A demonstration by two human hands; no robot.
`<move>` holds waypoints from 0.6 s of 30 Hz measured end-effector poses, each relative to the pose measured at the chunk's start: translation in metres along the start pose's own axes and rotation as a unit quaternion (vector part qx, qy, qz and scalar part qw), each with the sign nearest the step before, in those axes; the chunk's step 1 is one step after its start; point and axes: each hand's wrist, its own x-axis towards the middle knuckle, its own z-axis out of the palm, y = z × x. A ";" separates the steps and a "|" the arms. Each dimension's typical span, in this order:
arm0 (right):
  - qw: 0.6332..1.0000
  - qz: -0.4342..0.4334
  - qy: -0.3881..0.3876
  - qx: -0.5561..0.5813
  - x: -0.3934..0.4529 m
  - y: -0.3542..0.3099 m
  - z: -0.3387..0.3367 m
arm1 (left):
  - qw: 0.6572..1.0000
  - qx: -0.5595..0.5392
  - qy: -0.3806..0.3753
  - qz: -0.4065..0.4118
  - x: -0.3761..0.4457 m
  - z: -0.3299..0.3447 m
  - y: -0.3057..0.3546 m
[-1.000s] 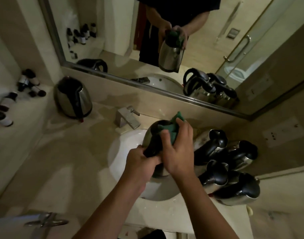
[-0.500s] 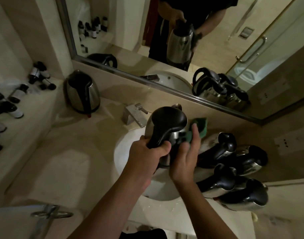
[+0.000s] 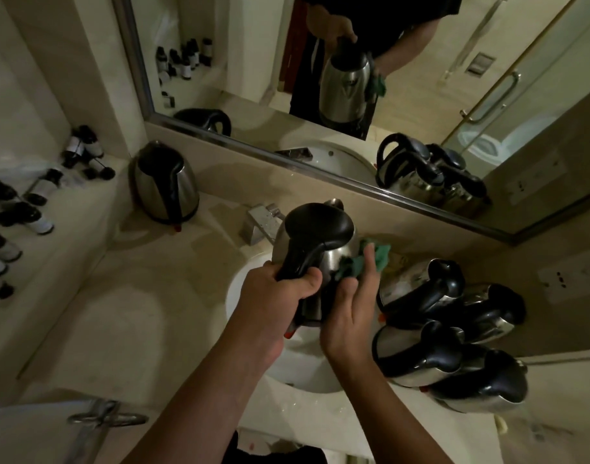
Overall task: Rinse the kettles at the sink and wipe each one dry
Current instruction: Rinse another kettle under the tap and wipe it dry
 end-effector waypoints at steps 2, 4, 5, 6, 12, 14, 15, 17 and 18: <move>0.992 -0.106 0.008 -0.063 0.003 -0.016 0.005 | 1.000 -0.008 -0.007 -0.004 -0.002 0.001 0.003; 0.968 -0.211 -0.002 -0.132 0.000 -0.009 0.005 | 1.000 -0.008 -0.013 -0.009 -0.006 0.002 0.004; 0.953 -0.250 -0.012 -0.168 -0.003 0.001 0.003 | 1.000 -0.010 -0.013 -0.011 -0.006 0.002 0.004; 0.946 -0.265 -0.019 -0.183 -0.004 0.010 -0.001 | 1.000 -0.013 -0.012 -0.012 -0.007 0.002 0.003; 0.995 -0.086 0.035 -0.041 0.021 -0.020 -0.003 | 0.999 -0.007 0.002 -0.034 -0.010 0.003 0.004; 0.973 -0.190 0.018 -0.132 0.010 -0.018 -0.001 | 0.999 -0.015 -0.007 -0.039 -0.012 0.003 0.008; 0.953 -0.247 -0.005 -0.177 0.001 -0.006 -0.002 | 0.999 -0.016 -0.005 -0.037 -0.013 0.001 0.009; 0.946 -0.264 -0.028 -0.188 -0.013 0.019 -0.007 | 0.999 -0.018 0.000 -0.030 -0.015 0.000 0.010; 0.967 -0.210 -0.018 -0.141 -0.018 0.025 -0.008 | 1.000 -0.013 0.002 -0.027 -0.015 -0.001 0.009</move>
